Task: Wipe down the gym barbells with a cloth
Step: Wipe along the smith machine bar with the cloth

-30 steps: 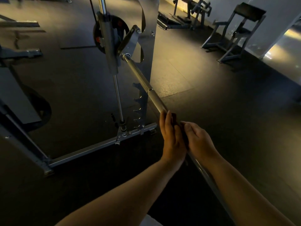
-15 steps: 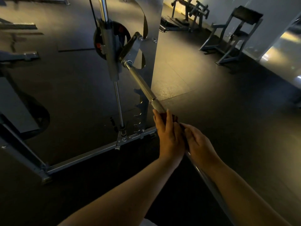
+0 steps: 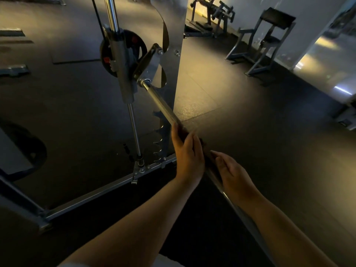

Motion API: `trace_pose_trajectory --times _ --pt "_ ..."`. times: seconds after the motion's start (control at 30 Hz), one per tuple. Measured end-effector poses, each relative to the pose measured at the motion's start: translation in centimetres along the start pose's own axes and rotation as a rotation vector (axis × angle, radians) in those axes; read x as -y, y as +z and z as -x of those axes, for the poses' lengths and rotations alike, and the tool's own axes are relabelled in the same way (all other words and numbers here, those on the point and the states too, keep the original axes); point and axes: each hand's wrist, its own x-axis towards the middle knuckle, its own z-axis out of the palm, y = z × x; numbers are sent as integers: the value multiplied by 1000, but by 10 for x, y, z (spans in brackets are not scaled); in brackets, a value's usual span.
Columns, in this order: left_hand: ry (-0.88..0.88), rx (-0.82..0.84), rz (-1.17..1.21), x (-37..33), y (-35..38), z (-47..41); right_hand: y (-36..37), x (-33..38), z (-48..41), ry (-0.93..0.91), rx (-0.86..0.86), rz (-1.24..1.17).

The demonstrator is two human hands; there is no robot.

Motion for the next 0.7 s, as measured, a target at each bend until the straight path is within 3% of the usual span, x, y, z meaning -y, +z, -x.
trace_pose_trajectory --times 0.13,0.3,0.57,0.7 --pt "51 17 -206 11 1 -4 3 2 -6 2 17 -5" --pt "22 155 -166 11 -2 37 4 5 -11 42 41 -65" --pt "91 66 -183 14 -9 -16 7 9 -13 7 28 92" --pt "180 127 -275 23 -11 -2 6 13 -12 17 32 50"
